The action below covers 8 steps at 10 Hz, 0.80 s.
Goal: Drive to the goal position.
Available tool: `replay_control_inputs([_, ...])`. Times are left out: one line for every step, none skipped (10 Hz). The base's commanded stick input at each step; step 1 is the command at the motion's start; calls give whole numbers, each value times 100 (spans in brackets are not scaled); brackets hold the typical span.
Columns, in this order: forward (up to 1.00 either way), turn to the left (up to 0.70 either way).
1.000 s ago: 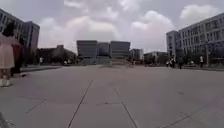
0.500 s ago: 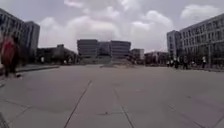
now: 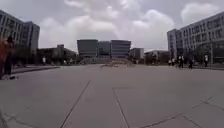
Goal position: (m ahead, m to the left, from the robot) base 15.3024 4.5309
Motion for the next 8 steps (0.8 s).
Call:
replay_control_inputs([70,1])
replay_control_inputs([70,1])
replay_control_inputs([70,1])
replay_control_inputs([70,1])
replay_control_inputs([70,1])
replay_control_inputs([70,1])
replay_control_inputs([70,1])
replay_control_inputs([70,1])
